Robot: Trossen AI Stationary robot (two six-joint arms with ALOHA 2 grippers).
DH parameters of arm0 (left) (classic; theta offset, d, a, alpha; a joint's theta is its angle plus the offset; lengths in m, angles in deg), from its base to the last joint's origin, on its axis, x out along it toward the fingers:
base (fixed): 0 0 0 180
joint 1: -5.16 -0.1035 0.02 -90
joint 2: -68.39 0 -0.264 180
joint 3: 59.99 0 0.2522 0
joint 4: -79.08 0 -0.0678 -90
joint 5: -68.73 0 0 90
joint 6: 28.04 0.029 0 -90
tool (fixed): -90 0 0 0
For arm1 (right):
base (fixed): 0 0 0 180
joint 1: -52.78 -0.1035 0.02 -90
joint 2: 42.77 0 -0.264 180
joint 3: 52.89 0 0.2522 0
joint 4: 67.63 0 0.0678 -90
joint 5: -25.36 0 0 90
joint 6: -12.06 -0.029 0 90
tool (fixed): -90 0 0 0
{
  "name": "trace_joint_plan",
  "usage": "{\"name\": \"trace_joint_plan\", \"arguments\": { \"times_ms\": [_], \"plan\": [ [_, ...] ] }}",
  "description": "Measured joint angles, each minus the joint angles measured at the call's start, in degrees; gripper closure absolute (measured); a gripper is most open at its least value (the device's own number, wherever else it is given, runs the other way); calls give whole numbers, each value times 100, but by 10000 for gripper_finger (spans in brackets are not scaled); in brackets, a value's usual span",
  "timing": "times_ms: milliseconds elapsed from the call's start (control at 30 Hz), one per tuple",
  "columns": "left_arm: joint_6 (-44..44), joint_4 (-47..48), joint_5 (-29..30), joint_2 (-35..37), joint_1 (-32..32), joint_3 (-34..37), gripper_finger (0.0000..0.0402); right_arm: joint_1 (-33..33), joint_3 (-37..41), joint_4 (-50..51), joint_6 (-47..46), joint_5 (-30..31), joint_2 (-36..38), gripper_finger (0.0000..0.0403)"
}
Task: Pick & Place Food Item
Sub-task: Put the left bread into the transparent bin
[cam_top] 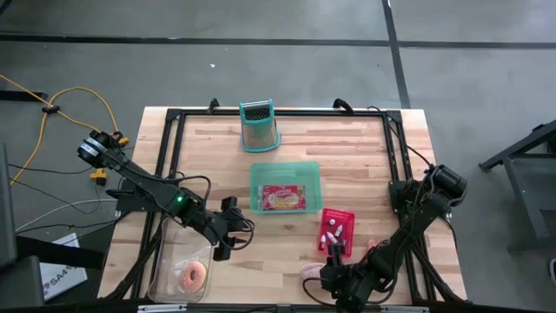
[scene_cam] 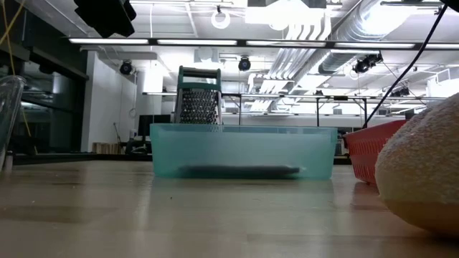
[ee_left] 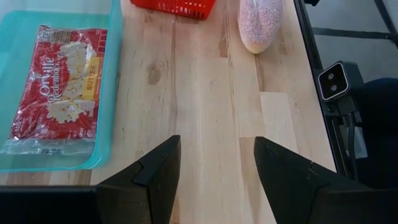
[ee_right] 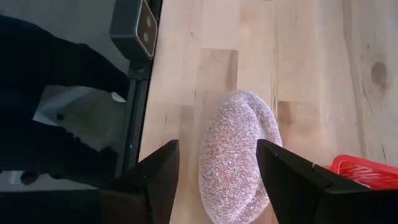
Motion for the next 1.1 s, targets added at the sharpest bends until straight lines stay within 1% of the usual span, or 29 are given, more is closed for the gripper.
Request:
{"name": "trace_joint_plan", "arguments": {
  "times_ms": [400, 500, 600, 900, 1100],
  "plan": [
    [0, -118, 0, 0, 0, -2, 204, 31, 0, 72, -47, 46, 0, 199],
    [0, -120, 0, 0, 0, -1, 204, 42, 0, 144, -239, -29, 0, 191],
    [0, -135, 0, 0, 0, 0, 204, 42, 2, 189, -307, -57, -1, 167],
    [-1, -135, 0, 0, 0, -1, 204, 42, 7, 188, -471, -90, -15, 75],
    [-2, -135, 0, 0, 0, -2, 204, 42, 7, 186, -583, -109, -31, 33]
  ]
}}
